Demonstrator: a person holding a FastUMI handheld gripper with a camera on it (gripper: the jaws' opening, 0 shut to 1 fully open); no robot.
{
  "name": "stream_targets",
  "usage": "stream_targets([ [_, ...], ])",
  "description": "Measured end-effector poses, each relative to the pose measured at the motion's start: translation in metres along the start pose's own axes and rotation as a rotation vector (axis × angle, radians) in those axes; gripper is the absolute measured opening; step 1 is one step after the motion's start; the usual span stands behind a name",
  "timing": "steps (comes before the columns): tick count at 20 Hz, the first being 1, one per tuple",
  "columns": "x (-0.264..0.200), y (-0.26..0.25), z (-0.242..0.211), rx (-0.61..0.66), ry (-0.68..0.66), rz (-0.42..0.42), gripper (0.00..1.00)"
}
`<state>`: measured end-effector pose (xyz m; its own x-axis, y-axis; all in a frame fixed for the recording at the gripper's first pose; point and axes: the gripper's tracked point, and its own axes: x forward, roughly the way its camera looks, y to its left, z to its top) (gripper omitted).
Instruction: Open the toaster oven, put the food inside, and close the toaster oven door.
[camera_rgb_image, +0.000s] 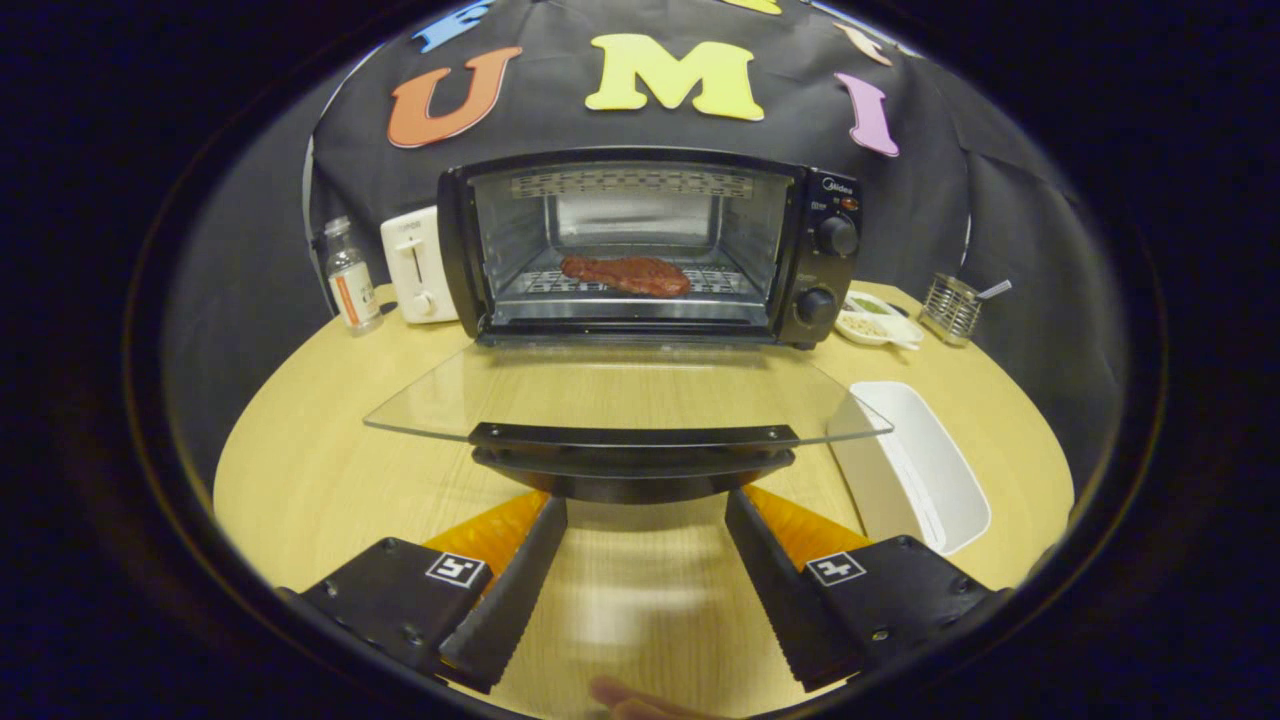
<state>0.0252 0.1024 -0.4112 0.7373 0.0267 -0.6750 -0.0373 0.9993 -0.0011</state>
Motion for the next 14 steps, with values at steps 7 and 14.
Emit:
stream_targets([
  [7,-0.005,-0.006,0.034,-0.002,-0.059,-0.013,1.0],
  [14,-0.01,0.004,0.083,-0.019,-0.157,0.008,1.0],
])
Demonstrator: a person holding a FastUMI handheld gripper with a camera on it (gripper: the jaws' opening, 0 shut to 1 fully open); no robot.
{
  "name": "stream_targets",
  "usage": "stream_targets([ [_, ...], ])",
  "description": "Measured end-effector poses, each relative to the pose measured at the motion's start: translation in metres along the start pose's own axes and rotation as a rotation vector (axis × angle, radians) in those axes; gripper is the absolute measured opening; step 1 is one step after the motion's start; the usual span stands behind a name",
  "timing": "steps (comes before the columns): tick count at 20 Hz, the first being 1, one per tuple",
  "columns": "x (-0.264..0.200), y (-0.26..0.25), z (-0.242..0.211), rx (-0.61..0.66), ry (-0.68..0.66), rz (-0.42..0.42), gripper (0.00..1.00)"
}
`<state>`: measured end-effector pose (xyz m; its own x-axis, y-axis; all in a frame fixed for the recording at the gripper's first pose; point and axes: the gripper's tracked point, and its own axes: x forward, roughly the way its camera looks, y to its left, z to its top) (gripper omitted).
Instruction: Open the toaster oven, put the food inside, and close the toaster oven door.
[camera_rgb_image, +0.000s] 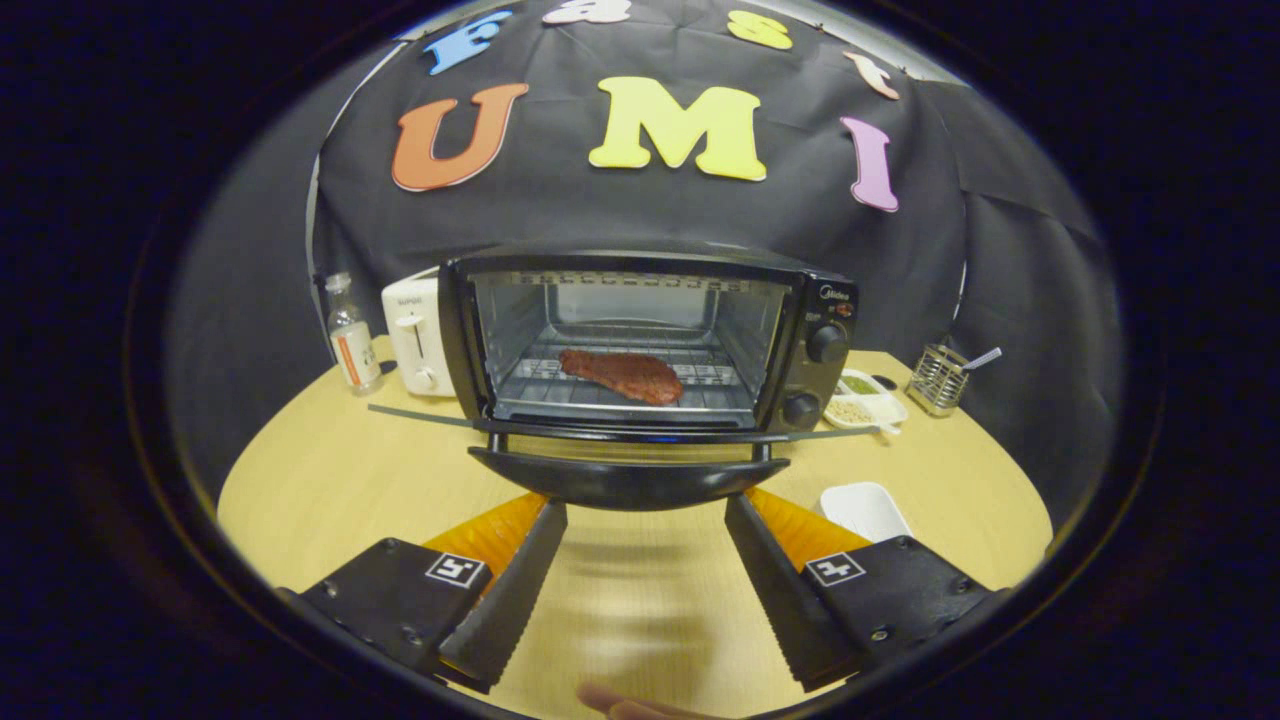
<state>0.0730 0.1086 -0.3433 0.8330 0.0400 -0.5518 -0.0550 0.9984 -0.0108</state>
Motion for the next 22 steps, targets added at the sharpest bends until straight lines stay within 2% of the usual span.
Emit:
stream_targets([
  [4,0.005,-0.001,0.033,0.011,-0.038,-0.01,1.0],
  [8,0.007,-0.003,0.087,0.006,-0.164,-0.009,1.0],
  [10,-0.01,-0.007,0.114,0.006,-0.239,-0.015,1.0],
  [14,-0.074,-0.023,0.156,0.028,-0.357,-0.03,1.0],
  [17,-0.138,-0.018,0.188,0.045,-0.474,0.029,1.0],
  [22,-0.245,-0.031,0.211,0.029,-0.603,0.041,1.0],
])
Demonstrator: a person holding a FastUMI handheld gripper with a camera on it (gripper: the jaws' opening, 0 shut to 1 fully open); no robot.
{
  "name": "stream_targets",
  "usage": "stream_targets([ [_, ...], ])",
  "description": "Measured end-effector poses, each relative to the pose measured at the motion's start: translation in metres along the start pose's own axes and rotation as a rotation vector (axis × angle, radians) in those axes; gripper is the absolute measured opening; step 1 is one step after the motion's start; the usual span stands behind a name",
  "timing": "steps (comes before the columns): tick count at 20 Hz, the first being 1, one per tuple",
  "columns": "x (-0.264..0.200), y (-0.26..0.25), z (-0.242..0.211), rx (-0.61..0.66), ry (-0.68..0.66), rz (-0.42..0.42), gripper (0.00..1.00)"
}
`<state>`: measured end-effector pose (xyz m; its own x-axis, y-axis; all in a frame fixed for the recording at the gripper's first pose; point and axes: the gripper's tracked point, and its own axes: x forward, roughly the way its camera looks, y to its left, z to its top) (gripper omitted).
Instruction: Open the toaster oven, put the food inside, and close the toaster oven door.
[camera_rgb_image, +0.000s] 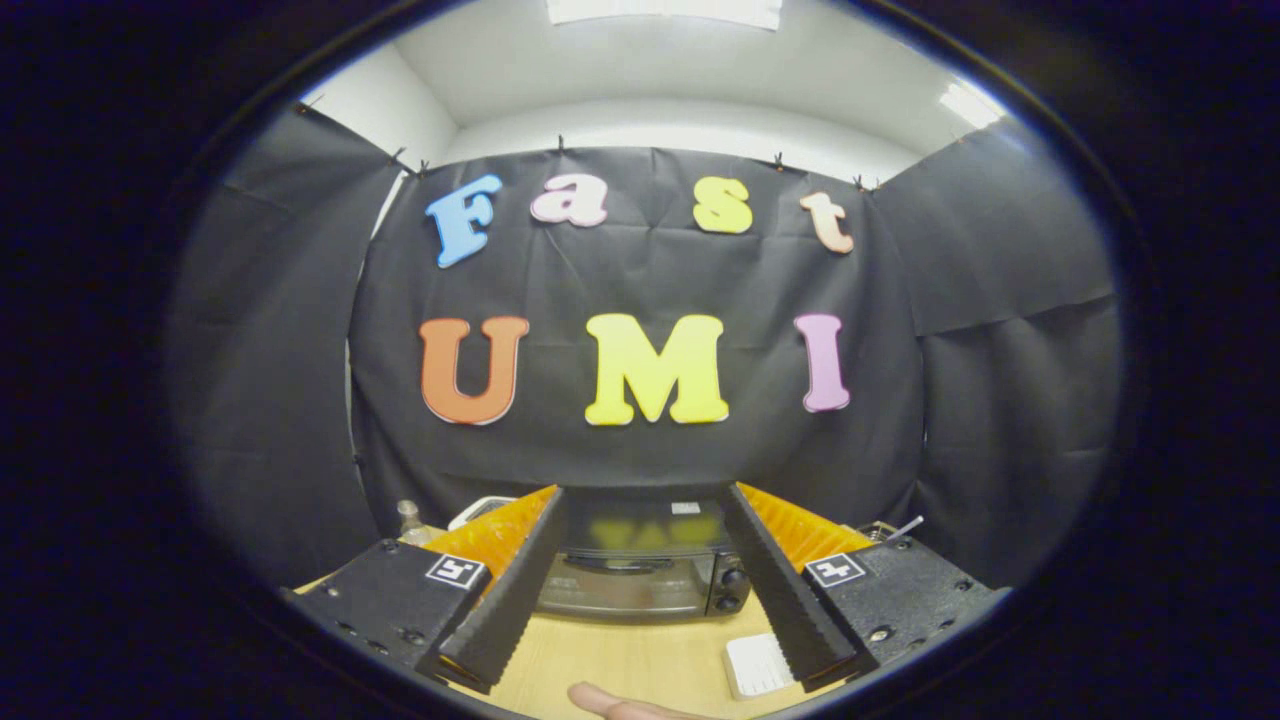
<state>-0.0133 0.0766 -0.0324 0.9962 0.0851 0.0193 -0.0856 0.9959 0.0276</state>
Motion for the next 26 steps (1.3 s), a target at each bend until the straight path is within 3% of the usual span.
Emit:
stream_targets([
  [4,-0.059,-0.011,0.037,-0.06,-0.092,0.021,1.0],
  [8,-0.092,-0.029,0.021,-0.063,-0.051,0.015,1.0],
  [26,-0.109,-0.074,-0.016,-0.007,0.019,-0.012,1.0],
])
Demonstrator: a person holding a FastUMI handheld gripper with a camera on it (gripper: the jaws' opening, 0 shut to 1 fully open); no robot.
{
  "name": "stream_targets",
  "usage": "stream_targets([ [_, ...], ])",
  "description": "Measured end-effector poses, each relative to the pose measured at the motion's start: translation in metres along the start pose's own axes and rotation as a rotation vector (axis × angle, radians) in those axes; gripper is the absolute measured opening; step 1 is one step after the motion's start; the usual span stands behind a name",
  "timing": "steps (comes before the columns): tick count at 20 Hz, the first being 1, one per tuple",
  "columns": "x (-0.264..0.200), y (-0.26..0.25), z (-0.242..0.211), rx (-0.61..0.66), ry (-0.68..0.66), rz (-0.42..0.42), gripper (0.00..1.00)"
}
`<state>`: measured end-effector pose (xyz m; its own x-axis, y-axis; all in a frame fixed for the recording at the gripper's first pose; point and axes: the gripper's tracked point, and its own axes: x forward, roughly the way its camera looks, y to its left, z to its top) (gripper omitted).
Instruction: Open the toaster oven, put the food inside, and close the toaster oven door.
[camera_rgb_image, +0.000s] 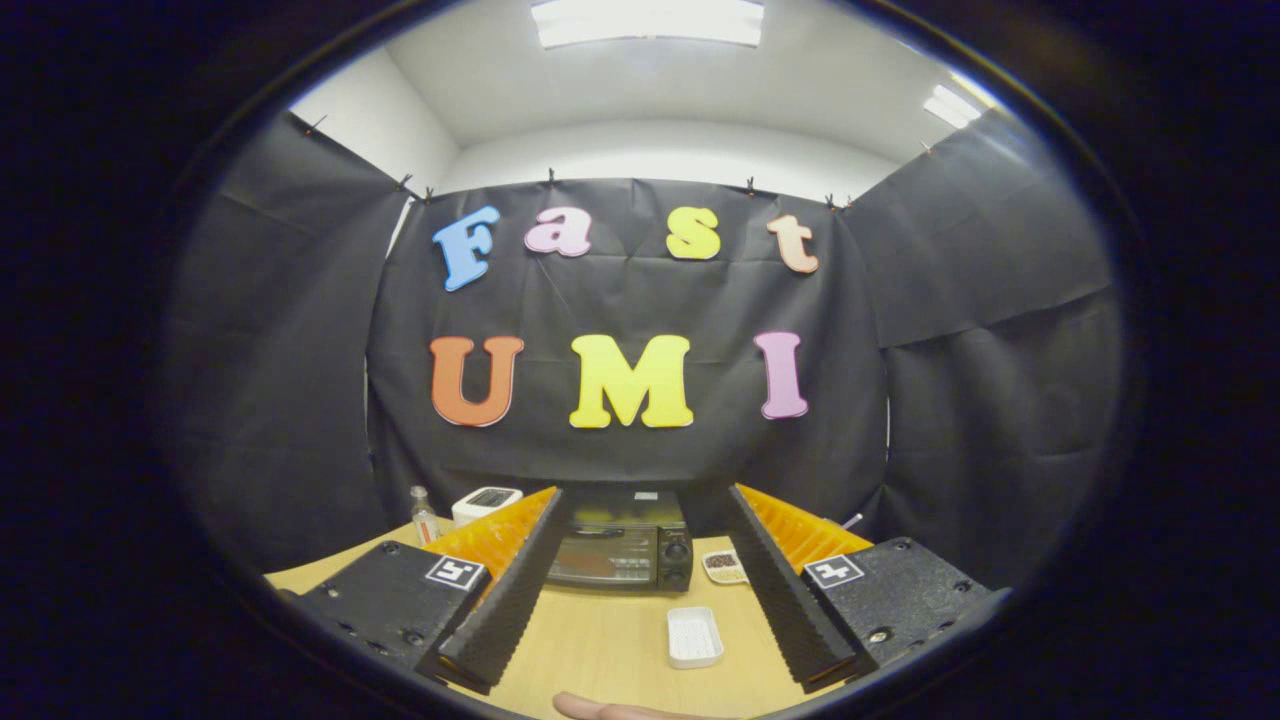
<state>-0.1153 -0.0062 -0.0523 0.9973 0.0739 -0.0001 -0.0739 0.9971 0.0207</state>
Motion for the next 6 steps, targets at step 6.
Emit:
stream_targets([
  [6,0.0007,-0.0029,-0.0044,0.0,0.02,0.012,1.0],
])
